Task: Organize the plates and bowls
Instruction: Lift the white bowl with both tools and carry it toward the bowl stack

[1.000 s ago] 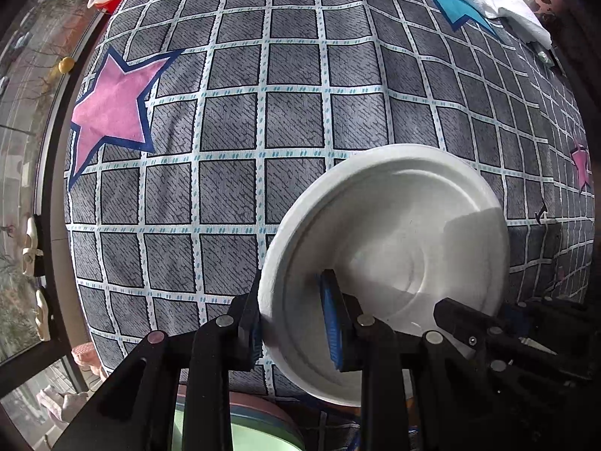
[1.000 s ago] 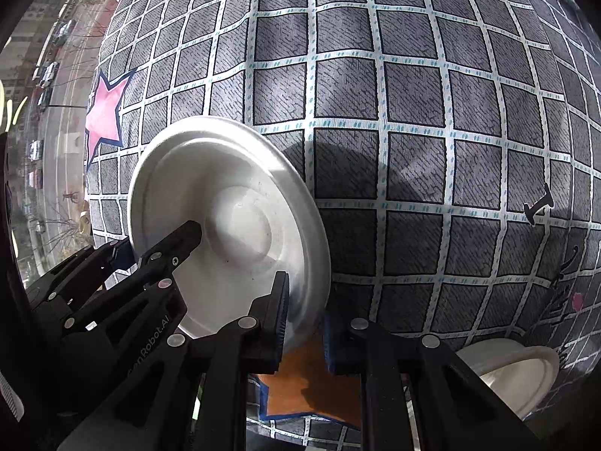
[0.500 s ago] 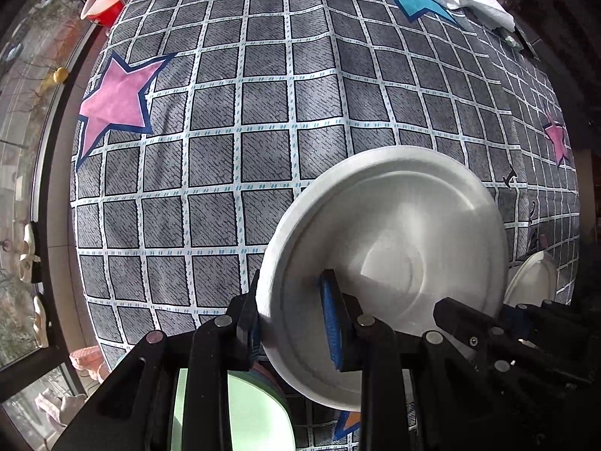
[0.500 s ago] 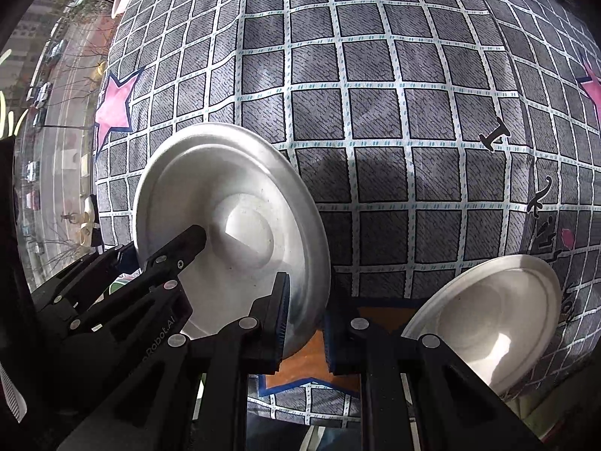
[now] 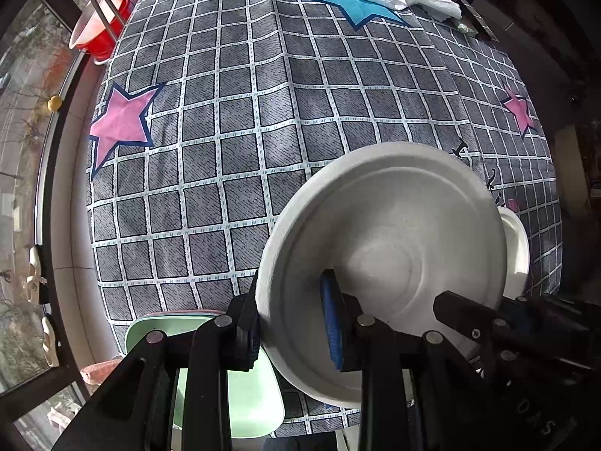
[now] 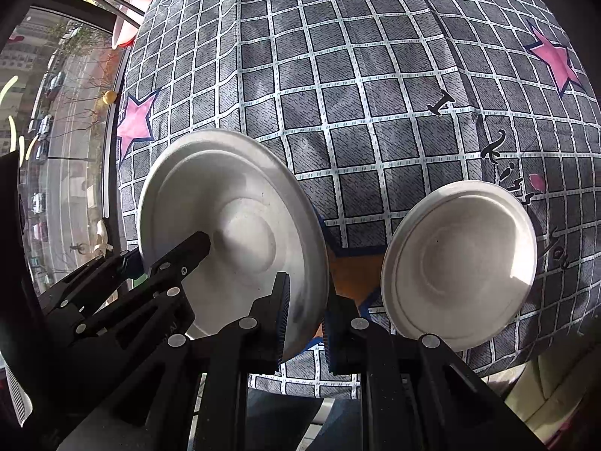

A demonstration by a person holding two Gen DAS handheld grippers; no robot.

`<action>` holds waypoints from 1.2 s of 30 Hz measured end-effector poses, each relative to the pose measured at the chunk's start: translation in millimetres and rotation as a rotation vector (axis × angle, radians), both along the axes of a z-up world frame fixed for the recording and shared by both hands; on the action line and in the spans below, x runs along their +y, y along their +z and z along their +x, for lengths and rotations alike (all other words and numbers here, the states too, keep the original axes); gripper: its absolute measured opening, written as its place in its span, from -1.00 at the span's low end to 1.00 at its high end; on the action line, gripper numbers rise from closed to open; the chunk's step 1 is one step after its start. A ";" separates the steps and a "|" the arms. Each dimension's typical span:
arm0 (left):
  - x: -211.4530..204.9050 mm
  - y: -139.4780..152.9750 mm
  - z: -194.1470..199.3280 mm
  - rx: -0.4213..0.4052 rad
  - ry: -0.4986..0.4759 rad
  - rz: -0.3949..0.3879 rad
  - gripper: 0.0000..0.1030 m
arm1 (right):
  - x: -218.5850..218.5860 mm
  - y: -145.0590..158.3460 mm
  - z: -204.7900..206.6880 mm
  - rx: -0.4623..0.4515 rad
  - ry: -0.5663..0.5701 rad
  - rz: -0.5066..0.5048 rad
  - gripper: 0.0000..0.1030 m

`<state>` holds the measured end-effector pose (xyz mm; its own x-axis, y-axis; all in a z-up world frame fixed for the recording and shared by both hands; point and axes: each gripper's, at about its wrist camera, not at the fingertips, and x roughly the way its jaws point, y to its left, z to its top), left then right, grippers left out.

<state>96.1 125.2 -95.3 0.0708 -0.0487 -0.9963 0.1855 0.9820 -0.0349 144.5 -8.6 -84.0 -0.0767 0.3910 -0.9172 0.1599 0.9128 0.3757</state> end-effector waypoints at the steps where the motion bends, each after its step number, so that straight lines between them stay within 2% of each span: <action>1: -4.7 2.6 -4.0 0.001 0.001 -0.002 -0.43 | -2.8 1.8 -1.4 -0.005 0.008 0.003 -0.64; 4: -26.9 9.3 -10.6 0.012 0.002 -0.006 -0.43 | -15.2 5.1 -5.7 -0.006 0.029 0.007 -0.64; 6: -35.3 0.4 -8.2 0.016 -0.016 0.014 -0.42 | -26.3 7.8 -8.0 -0.008 0.034 0.005 -0.64; 10: -59.4 7.1 -22.0 0.012 -0.005 0.007 -0.42 | -50.5 12.3 -13.2 -0.008 0.039 0.011 -0.64; 15: -91.5 0.0 -24.4 0.023 -0.023 0.016 -0.42 | -78.3 11.3 -21.1 -0.002 0.047 0.009 -0.64; 26: -148.0 -26.3 -27.4 0.059 -0.073 0.038 -0.41 | -124.4 -16.1 -31.5 0.045 0.045 -0.028 -0.64; 28: -153.9 -32.8 -26.5 0.070 -0.074 0.044 -0.30 | -129.7 -23.6 -30.5 0.051 0.047 -0.037 -0.64; 29: -156.0 -36.0 -25.8 0.085 -0.070 0.057 -0.12 | -132.0 -27.1 -30.1 0.058 0.048 -0.039 -0.64; 30: -156.7 -38.5 -25.6 0.097 -0.061 0.079 0.22 | -133.9 -30.3 -29.7 0.068 0.049 -0.036 -0.63; 31: -156.3 -38.4 -25.4 0.093 -0.050 0.094 0.36 | -135.4 -33.4 -29.3 0.082 0.053 -0.039 -0.60; 32: -155.3 -36.6 -25.4 0.080 -0.043 0.104 0.41 | -136.9 -35.2 -29.3 0.092 0.056 -0.040 -0.54; 33: -153.3 -35.5 -24.5 0.074 -0.041 0.114 0.41 | -140.0 -35.8 -29.7 0.095 0.056 -0.044 -0.26; 34: -150.0 -34.7 -23.2 0.079 -0.035 0.119 0.42 | -141.2 -36.5 -28.4 0.092 0.054 -0.060 0.17; 35: -145.5 -34.1 -21.9 0.088 -0.023 0.118 0.50 | -144.5 -35.7 -28.5 0.085 0.053 -0.080 0.37; 36: -140.8 -33.3 -21.1 0.096 -0.009 0.109 0.56 | -150.3 -34.1 -29.9 0.073 0.050 -0.092 0.67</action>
<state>75.0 -15.6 -128.5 -0.0254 0.0602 -0.9979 0.1951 0.9793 0.0542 114.6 -158.9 -118.2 -0.1619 0.2998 -0.9402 0.1376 0.9503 0.2793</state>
